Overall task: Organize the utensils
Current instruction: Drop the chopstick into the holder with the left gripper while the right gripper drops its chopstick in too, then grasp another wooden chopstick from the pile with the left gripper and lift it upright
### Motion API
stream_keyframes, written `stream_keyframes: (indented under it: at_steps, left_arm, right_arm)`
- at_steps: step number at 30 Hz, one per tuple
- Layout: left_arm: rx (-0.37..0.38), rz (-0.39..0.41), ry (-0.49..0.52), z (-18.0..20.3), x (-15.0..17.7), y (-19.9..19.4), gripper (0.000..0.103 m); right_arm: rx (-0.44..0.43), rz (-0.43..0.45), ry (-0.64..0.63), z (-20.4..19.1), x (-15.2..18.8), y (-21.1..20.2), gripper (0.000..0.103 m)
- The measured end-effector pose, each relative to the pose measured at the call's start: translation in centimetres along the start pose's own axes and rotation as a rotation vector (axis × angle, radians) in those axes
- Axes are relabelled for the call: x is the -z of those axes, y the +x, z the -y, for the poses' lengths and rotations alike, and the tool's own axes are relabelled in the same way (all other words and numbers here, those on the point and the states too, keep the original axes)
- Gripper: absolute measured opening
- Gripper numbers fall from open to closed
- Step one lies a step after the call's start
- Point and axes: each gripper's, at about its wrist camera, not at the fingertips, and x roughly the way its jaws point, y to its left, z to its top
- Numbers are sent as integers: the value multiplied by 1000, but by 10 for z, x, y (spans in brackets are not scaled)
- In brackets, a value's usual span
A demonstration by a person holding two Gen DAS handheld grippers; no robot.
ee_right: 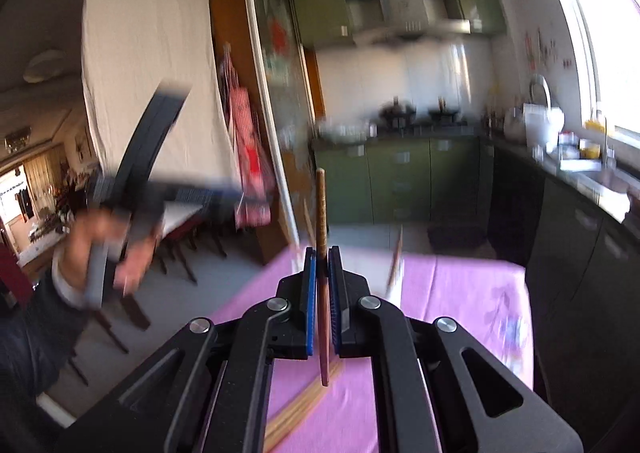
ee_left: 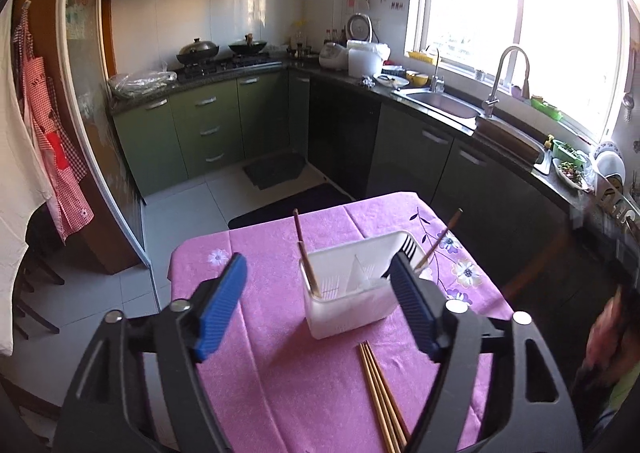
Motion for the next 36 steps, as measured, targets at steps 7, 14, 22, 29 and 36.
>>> stream_keyframes:
  at_steps: [7, 14, 22, 29, 36]
  left_arm:
    - [-14, -25, 28, -3, 55, -24, 75]
    - [-5, -118, 13, -15, 94, -18, 74]
    - [18, -155, 22, -6, 101, -10, 75]
    - [44, -197, 44, 11, 103, 4, 75]
    - [73, -270, 50, 28, 116, 35, 74]
  right_arm:
    - [72, 95, -21, -1, -62, 36, 7]
    - [141, -42, 9, 20, -46, 108, 7]
    - [155, -133, 13, 29, -20, 143, 8]
    - [93, -30, -28, 10, -23, 78, 9]
    - [97, -66, -47, 2, 34, 13, 20]
